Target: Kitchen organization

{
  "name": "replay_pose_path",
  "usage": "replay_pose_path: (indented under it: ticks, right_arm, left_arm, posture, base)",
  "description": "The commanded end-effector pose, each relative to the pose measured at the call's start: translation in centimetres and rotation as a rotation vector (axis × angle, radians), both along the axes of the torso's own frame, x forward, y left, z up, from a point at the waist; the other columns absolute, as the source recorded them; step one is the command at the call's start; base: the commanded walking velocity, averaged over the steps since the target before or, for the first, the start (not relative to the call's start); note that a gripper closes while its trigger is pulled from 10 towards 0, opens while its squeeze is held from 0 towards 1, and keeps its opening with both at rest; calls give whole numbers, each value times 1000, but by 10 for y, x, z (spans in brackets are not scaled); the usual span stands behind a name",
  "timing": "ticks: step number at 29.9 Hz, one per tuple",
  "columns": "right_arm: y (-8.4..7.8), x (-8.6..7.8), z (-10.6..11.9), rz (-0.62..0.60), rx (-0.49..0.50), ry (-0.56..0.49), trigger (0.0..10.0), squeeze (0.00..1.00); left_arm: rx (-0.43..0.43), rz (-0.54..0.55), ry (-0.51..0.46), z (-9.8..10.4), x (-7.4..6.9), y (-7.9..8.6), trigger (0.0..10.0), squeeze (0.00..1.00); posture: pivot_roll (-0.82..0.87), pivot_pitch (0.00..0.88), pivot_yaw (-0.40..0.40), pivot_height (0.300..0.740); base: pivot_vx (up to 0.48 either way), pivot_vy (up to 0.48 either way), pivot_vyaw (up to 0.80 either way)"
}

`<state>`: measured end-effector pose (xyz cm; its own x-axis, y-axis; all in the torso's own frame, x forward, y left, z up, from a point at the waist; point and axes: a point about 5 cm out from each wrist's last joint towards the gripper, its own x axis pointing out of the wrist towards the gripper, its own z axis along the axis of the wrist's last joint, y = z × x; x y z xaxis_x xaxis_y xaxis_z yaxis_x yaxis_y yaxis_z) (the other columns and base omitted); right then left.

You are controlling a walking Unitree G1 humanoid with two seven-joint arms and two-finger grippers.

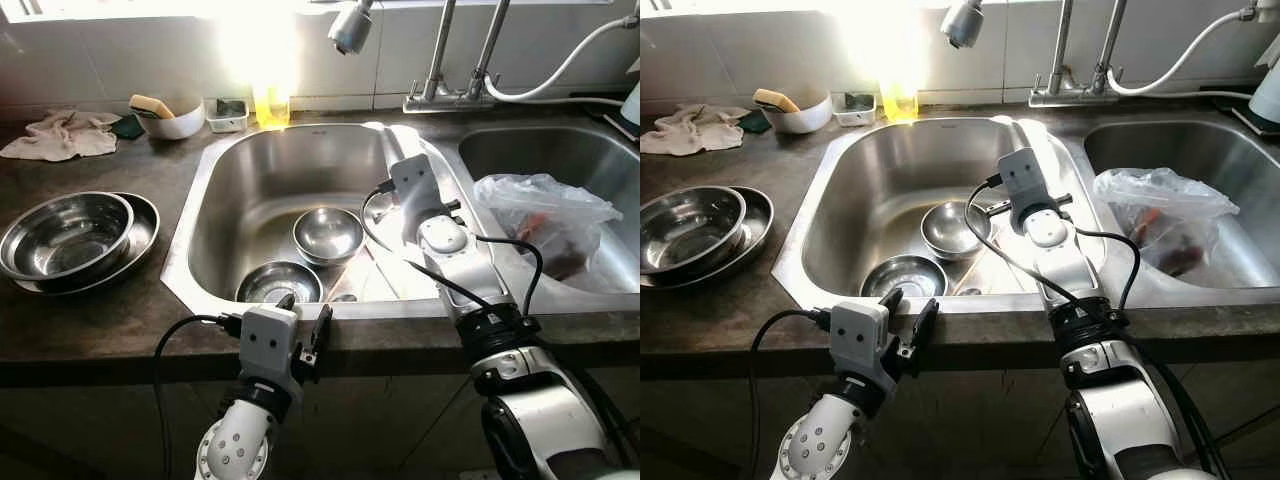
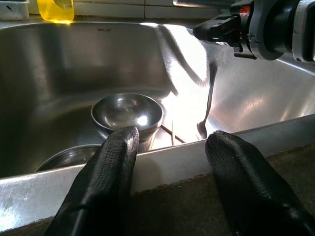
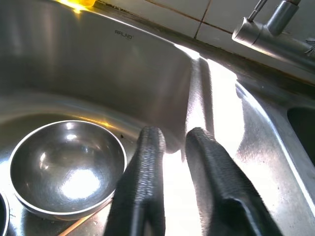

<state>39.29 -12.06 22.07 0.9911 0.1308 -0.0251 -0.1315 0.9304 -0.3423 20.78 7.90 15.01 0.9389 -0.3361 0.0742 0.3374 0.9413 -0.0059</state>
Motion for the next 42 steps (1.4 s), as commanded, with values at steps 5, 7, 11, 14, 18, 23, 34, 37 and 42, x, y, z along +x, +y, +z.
replay_pose_path:
  ticks: [5,7,11,14,18,23,34,37,42]
  right_arm:
    - [-1,-3,-3,6,55,-24,10000,1000]
    - [-1,-5,-1,3,60,-45,10000,1000]
    - [1,-16,12,25,107,-140,10000,875]
    - [0,-26,21,28,106,-199,10000,0]
    - [-5,-47,28,30,188,-279,10000,0]
    - [-8,-78,20,57,266,-305,10000,0]
    - [-14,-118,-7,30,344,-256,10000,0]
    - [-13,-124,-11,16,367,-243,10000,0]
    - [-11,-126,-6,18,381,-255,10000,0]
  left_arm:
    - [22,14,44,-6,0,2,10000,0]
    - [23,15,44,-6,1,2,10000,0]
    - [23,18,36,-5,4,2,10000,0]
    - [24,20,34,-5,6,3,10000,0]
    - [23,24,29,-5,8,3,10000,0]
    - [20,23,20,-3,13,4,10000,0]
    - [12,25,4,1,15,6,10000,0]
    - [10,27,0,2,16,7,10000,0]
    - [2,27,-4,2,17,7,10000,0]
  posture:
    - [131,179,-16,740]
    - [131,177,-17,740]
    - [126,165,-17,740]
    - [125,160,-18,740]
    - [117,148,-18,740]
    - [104,126,-11,740]
    - [100,95,2,740]
    - [95,85,3,740]
    - [89,74,4,740]
  base:
    - [0,0,0]
    - [0,0,0]
    - [0,0,0]
    - [0,0,0]
    - [0,0,0]
    - [0,0,0]
    - [0,0,0]
    - [0,0,0]
    - [0,0,0]
